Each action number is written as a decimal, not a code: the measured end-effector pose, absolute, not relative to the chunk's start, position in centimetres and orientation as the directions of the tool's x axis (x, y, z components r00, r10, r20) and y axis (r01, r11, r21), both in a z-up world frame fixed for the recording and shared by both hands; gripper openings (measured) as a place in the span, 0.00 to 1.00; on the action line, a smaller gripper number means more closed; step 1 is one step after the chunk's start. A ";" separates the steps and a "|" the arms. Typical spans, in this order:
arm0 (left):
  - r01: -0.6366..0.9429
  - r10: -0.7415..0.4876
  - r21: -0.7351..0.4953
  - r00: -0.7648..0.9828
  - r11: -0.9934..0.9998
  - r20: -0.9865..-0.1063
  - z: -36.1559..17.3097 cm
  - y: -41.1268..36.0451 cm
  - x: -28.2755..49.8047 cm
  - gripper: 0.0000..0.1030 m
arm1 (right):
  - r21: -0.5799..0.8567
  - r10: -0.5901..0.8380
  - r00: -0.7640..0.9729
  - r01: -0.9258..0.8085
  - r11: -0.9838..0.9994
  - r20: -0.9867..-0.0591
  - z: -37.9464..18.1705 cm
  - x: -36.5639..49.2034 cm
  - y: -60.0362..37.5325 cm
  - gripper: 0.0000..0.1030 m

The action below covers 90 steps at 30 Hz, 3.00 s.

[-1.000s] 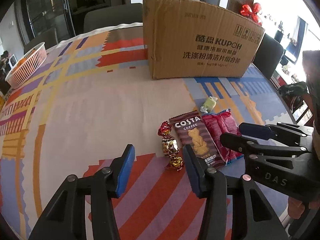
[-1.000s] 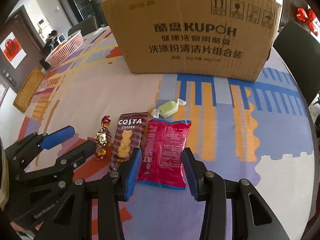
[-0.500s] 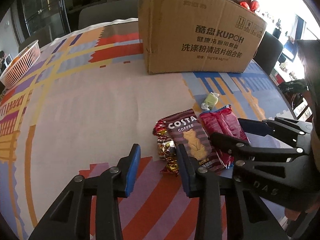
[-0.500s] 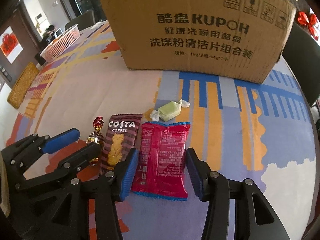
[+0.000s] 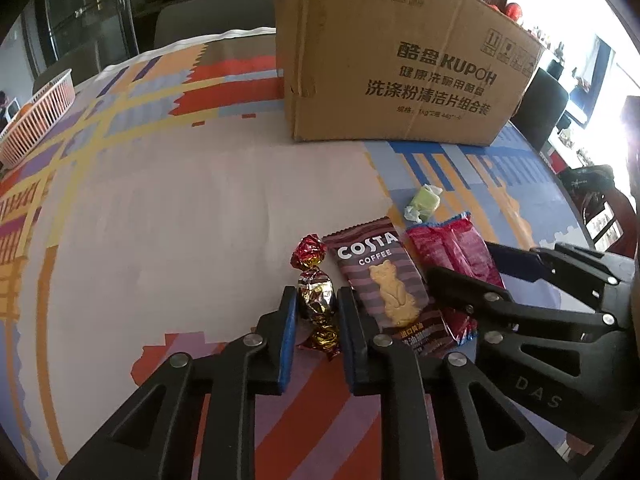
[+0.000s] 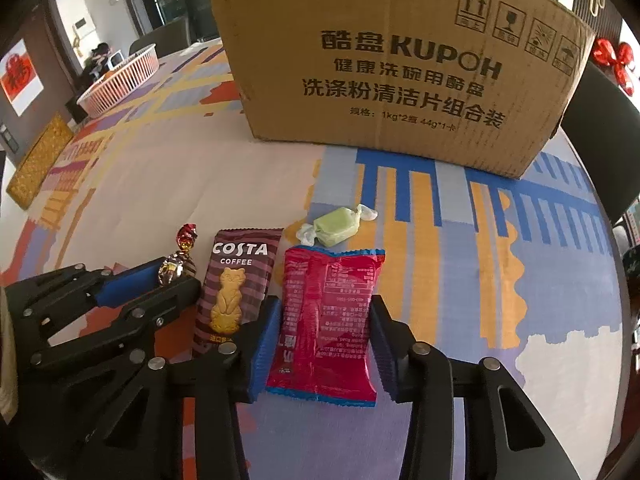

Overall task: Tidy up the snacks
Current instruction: 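Grasp the red-pink bag with the right gripper while the left grasps the gold-wrapped candy, then carry the red bag and gold candy into the box and open both grippers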

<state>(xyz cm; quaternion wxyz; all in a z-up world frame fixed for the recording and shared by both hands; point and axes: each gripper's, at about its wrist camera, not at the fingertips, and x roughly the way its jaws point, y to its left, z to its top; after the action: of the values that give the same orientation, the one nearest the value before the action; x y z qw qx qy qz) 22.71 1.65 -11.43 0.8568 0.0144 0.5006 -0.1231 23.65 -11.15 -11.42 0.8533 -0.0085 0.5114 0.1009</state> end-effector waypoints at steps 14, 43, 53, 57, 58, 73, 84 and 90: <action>0.210 -0.195 -0.097 0.522 0.973 -0.830 -8.4 1.3 21.8 0.18 | 0.157 0.216 0.469 -0.162 0.974 -0.856 -10.1 22.8 -12.9 0.42; 0.194 -0.186 -0.096 0.523 0.976 -0.832 -8.5 1.4 20.8 0.19 | 0.137 0.212 0.438 -0.197 0.971 -0.874 -11.1 23.4 -11.9 0.45; 0.193 -0.180 -0.091 0.514 0.977 -0.839 -9.1 1.2 21.0 0.19 | 0.044 0.148 0.452 -0.234 0.971 -0.879 -11.5 23.4 -10.7 0.46; 0.192 -0.180 -0.092 0.519 0.977 -0.836 -8.8 0.9 21.1 0.19 | 0.073 0.168 0.452 -0.220 0.973 -0.876 -11.2 23.4 -11.3 0.42; 0.194 -0.181 -0.091 0.522 0.977 -0.834 -8.7 0.8 21.1 0.19 | 0.073 0.169 0.464 -0.218 0.973 -0.870 -10.9 23.3 -11.7 0.41; 0.239 -0.213 -0.079 0.610 0.968 -0.763 -2.9 -1.8 22.4 0.19 | 0.109 0.196 0.617 -0.175 0.978 -0.763 -3.5 22.8 -15.9 0.41; 0.254 -0.201 -0.027 0.695 0.967 -0.691 3.2 -3.0 26.1 0.19 | 0.108 0.183 0.726 -0.149 0.983 -0.663 2.8 25.0 -17.6 0.41; 0.260 -0.198 -0.010 0.713 0.966 -0.673 5.6 -3.9 28.9 0.19 | 0.121 0.190 0.749 -0.147 0.982 -0.634 5.5 27.5 -18.5 0.41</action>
<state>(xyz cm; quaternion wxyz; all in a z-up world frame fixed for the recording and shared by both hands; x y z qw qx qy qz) 28.87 -3.91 5.58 0.9244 0.0428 0.3581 -0.1238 27.52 -18.50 5.48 0.9346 0.0316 0.3425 0.0903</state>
